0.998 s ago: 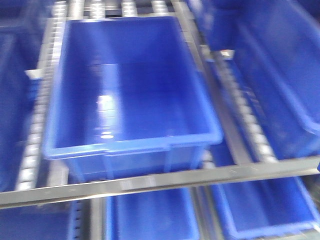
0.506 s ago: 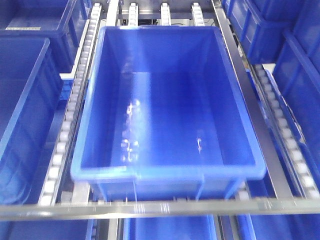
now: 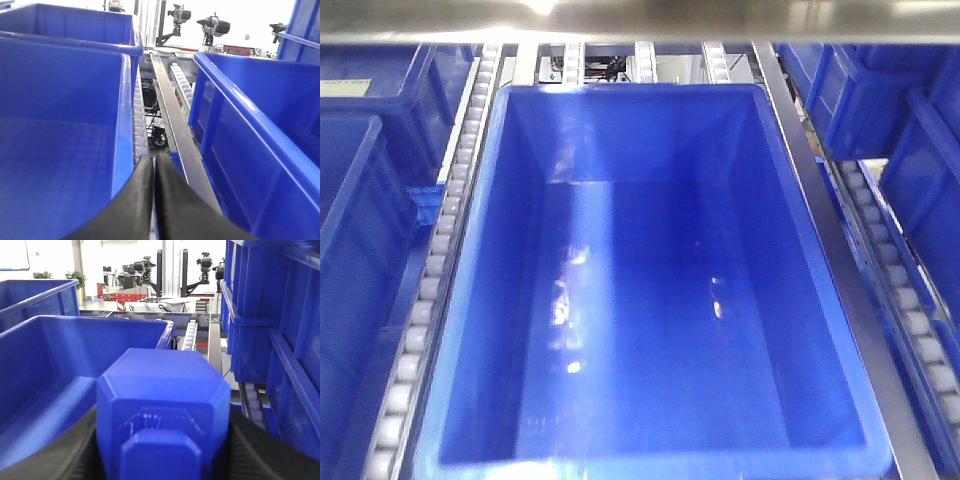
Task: Pour parts from conveyor to right shelf
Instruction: 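Turn toward the shelf and stop facing an empty blue bin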
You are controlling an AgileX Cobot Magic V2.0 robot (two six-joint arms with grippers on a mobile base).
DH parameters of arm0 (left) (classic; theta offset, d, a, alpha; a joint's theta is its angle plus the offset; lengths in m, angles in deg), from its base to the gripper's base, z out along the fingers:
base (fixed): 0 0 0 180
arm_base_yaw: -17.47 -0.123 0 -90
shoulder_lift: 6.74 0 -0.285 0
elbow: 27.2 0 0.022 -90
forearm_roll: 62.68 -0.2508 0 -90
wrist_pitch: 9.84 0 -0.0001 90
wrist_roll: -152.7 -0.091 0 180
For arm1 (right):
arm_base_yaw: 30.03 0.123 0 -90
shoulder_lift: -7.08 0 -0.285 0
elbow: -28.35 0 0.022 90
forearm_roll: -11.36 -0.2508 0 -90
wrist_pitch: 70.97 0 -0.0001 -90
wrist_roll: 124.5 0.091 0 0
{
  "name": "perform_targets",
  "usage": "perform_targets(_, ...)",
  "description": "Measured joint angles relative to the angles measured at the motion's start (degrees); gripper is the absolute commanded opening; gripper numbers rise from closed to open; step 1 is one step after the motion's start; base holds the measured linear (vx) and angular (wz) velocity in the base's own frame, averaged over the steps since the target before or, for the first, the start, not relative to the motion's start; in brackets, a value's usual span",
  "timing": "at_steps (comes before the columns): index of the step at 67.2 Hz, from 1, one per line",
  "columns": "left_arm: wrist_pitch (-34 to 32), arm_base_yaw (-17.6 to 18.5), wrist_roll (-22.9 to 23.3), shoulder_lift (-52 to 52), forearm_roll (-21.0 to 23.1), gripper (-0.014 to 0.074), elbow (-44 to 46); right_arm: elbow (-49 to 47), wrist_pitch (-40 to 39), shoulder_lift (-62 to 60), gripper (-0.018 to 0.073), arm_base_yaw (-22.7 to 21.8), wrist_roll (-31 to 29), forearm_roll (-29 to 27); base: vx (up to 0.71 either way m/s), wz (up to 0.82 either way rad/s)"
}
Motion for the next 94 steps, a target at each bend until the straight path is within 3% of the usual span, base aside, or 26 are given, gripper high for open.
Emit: perform_targets(94,0.0,0.0,0.0,0.0,0.0,-0.0006,0.0,0.0,0.0,0.0,-0.0004,0.0,0.0,0.0,0.03,0.01)
